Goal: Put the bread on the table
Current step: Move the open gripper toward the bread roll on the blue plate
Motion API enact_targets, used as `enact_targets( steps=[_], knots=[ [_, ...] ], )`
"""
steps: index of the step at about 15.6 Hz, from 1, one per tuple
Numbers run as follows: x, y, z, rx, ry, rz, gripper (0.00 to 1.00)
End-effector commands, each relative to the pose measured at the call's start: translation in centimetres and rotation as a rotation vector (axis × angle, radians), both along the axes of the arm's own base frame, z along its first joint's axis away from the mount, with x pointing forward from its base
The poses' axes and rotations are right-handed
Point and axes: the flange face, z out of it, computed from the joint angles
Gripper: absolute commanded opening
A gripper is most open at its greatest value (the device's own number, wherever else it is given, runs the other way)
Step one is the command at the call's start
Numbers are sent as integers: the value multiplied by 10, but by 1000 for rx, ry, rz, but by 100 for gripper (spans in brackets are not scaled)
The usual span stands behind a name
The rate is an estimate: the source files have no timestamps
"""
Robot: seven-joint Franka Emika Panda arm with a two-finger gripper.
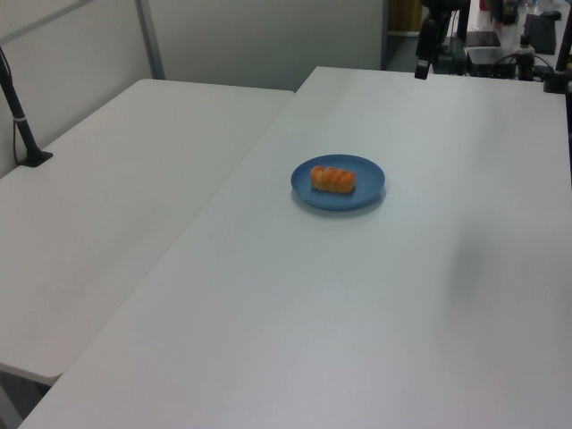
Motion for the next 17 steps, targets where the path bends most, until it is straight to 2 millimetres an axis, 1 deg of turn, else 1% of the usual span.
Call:
enact_targets(
  steps=[1, 6, 9, 10, 12, 14, 16, 17],
  knots=[
    [-3, -1, 0, 8, -11, 1, 100],
    [-3, -1, 0, 8, -10, 9, 100],
    [-2, 0, -5, 4, 1, 18, 100],
    [3, -1, -15, 1, 29, 19, 100],
    [14, 0, -26, 1, 37, 18, 100],
    [36, 2, -29, -1, 30, 49, 100],
    [57, 3, -37, -8, 35, 57, 100],
    [68, -1, -41, -16, 33, 53, 100]
  ],
)
